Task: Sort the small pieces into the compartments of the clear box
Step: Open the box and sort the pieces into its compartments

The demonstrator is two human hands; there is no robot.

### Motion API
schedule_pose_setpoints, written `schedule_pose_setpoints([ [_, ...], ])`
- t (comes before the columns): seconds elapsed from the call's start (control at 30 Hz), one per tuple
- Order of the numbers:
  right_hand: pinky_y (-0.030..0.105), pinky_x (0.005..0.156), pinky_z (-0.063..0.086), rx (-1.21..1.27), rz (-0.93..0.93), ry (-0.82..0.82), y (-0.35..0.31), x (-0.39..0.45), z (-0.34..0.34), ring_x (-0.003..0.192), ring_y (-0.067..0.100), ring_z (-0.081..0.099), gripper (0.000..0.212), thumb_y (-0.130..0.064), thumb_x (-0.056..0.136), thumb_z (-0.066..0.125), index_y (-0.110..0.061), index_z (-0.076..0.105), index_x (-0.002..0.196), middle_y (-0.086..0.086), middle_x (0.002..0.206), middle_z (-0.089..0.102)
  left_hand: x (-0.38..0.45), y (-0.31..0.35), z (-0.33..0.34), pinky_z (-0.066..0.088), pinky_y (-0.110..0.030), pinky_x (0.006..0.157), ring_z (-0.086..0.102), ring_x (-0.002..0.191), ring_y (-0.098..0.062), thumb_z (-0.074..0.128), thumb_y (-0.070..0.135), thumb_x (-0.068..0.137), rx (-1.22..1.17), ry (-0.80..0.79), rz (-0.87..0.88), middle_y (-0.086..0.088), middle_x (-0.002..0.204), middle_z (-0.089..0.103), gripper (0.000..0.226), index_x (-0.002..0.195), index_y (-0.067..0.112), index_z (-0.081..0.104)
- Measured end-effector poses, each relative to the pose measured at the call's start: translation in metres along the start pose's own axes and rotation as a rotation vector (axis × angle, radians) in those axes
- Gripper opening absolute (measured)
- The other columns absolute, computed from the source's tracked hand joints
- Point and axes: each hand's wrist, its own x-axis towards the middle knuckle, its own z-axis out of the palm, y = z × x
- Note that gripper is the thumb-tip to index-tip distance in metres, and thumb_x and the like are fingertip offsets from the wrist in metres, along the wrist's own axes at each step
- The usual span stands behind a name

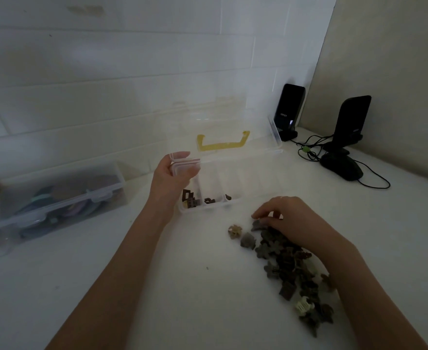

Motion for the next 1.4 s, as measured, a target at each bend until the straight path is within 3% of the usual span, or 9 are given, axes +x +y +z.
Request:
schedule_pose_setpoints([
  [0.23,0.031,0.074,0.053,0.035,-0.044,0.023,-0.007,-0.002,0.0,0.076,0.005,0.058,0.008,-0.027,0.082,0.066,-0.026,0.066,0.074,-0.013,0.082,0.063,-0.002,0.001,0.002,0.05,-0.033,0.085,0.063,0.09,-0.01,0.076,0.016,0.077,-0.009,0.0,0.001,0.001,0.102,0.067,0.029,0.098,0.03,0.062],
  [0.43,0.025,0.078,0.055,0.282,-0.158,0.138,-0.013,-0.007,-0.001,0.081,0.002,0.067,0.027,-0.008,0.078,0.067,-0.024,0.052,0.063,-0.006,0.08,0.072,-0.002,0.002,0.002,0.05,-0.034,0.084,0.062,0.087,-0.01,0.074,0.012,0.078,-0.012,0.007,-0.002,0.002,0.099,0.066,0.029,0.098,0.028,0.062],
  [0.6,0.04,0.072,0.058,0.397,-0.161,0.178,-0.014,-0.006,0.0,0.073,0.015,0.07,0.016,-0.01,0.078,0.07,-0.019,0.059,0.072,-0.003,0.079,0.072,-0.003,0.002,0.002,0.049,-0.033,0.083,0.062,0.085,-0.007,0.074,0.011,0.078,-0.008,-0.001,-0.001,0.005,0.096,0.066,0.028,0.096,0.03,0.062],
  [0.77,0.02,0.069,0.055,0.455,-0.24,0.357,-0.024,-0.007,0.001,0.059,0.013,0.06,0.017,-0.009,0.079,0.07,-0.023,0.061,0.079,-0.011,0.078,0.068,-0.004,0.003,0.004,0.049,-0.034,0.084,0.061,0.087,-0.01,0.075,0.013,0.076,-0.012,-0.002,-0.004,0.0,0.099,0.066,0.029,0.096,0.029,0.062],
  [0.9,0.015,0.069,0.048,0.362,-0.25,0.494,-0.031,0.0,0.007,0.072,0.01,0.057,0.017,-0.012,0.08,0.068,-0.027,0.06,0.08,-0.016,0.082,0.065,-0.007,0.003,0.009,0.048,-0.033,0.082,0.061,0.088,-0.013,0.076,0.015,0.073,-0.026,-0.016,-0.015,-0.002,0.099,0.066,0.029,0.094,0.029,0.061],
  [1.1,0.02,0.09,0.039,0.058,-0.238,0.451,-0.031,0.01,0.014,0.104,0.006,0.052,0.014,-0.015,0.085,0.064,-0.025,0.07,0.093,-0.012,0.106,0.067,-0.01,0.004,0.013,0.05,-0.037,0.085,0.061,0.089,-0.016,0.074,0.012,0.078,-0.008,-0.016,-0.023,-0.004,0.101,0.066,0.026,0.097,0.025,0.061],
  [1.2,0.007,0.078,0.037,0.116,-0.246,0.458,-0.03,0.0,0.008,0.088,0.002,0.054,0.017,-0.013,0.085,0.063,-0.028,0.069,0.091,-0.02,0.092,0.066,-0.01,0.004,0.013,0.05,-0.037,0.086,0.062,0.088,-0.013,0.073,0.012,0.079,-0.008,0.001,-0.035,-0.003,0.1,0.067,0.026,0.098,0.024,0.061],
  [1.3,0.007,0.065,0.039,0.157,-0.275,0.372,-0.032,-0.009,0.001,0.071,0.002,0.055,0.016,-0.017,0.083,0.065,-0.031,0.07,0.09,-0.024,0.071,0.06,-0.01,0.004,0.013,0.051,-0.037,0.087,0.064,0.085,-0.008,0.073,0.012,0.079,-0.011,0.017,-0.045,-0.001,0.099,0.068,0.025,0.098,0.024,0.062],
  [1.4,0.007,0.062,0.04,0.117,-0.287,0.24,-0.036,-0.011,0.002,0.065,-0.001,0.056,0.013,-0.022,0.082,0.068,-0.029,0.072,0.092,-0.022,0.069,0.061,-0.009,0.003,0.011,0.051,-0.037,0.087,0.065,0.085,-0.007,0.073,0.012,0.079,-0.006,0.022,-0.044,0.001,0.099,0.068,0.026,0.099,0.023,0.062],
])
